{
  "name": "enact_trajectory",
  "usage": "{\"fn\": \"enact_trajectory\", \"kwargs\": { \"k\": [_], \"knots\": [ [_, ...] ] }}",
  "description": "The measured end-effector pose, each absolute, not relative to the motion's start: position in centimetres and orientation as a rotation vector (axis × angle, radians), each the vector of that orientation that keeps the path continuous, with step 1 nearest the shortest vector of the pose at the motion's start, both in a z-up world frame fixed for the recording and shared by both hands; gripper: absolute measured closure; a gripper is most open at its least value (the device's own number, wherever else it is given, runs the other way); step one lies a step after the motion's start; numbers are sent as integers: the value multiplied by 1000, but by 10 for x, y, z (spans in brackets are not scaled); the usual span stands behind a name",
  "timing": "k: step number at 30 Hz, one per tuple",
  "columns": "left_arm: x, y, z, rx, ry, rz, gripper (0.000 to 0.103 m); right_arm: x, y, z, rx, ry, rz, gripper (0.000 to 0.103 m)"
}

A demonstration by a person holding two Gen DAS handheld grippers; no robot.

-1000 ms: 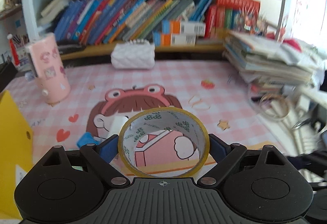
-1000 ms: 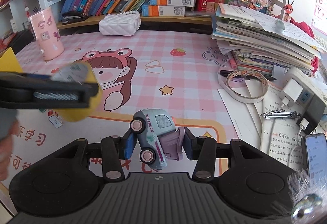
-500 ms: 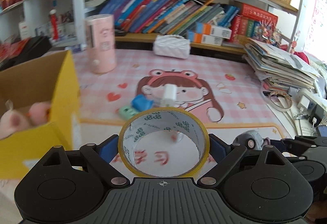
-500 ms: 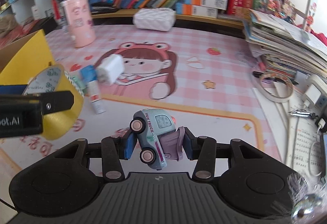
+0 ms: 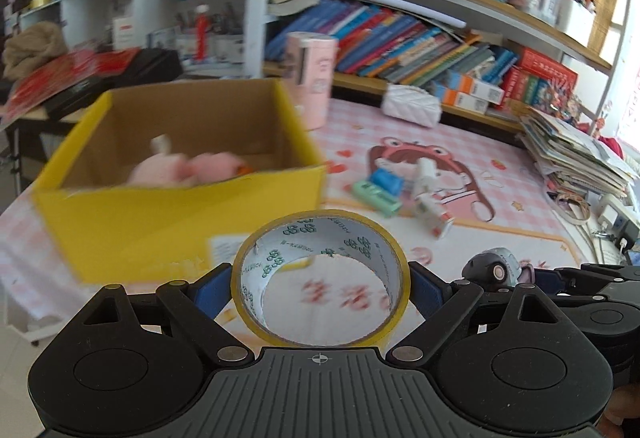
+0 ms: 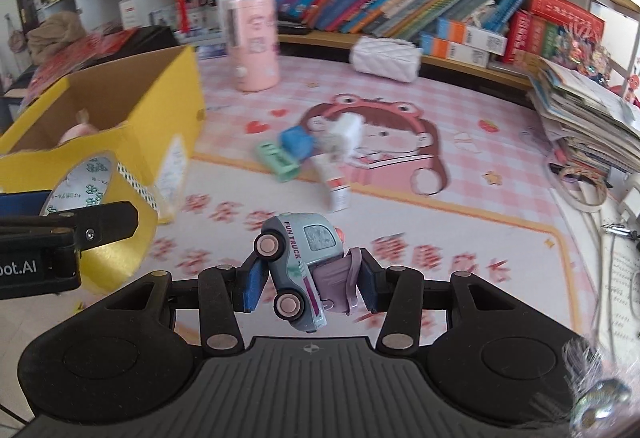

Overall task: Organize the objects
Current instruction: 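Carry the tape roll and toy car in both tools toward the yellow box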

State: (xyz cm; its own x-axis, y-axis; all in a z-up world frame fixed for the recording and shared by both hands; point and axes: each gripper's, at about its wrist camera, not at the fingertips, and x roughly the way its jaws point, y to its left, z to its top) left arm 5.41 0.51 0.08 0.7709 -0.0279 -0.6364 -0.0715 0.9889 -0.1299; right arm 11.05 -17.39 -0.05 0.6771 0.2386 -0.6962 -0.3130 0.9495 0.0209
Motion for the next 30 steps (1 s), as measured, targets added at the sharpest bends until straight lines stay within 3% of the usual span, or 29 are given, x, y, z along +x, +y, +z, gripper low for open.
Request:
{"fn": "enact_trajectory", "kwargs": {
  "k": [18,30],
  "knots": [
    [-39,108,3,-181,676,111,12,13,-59,-5,-124,783,419,59],
    [-62,136,8,-183,644,117,12,-12,-27,-3,-127,779,430,59]
  ]
}}
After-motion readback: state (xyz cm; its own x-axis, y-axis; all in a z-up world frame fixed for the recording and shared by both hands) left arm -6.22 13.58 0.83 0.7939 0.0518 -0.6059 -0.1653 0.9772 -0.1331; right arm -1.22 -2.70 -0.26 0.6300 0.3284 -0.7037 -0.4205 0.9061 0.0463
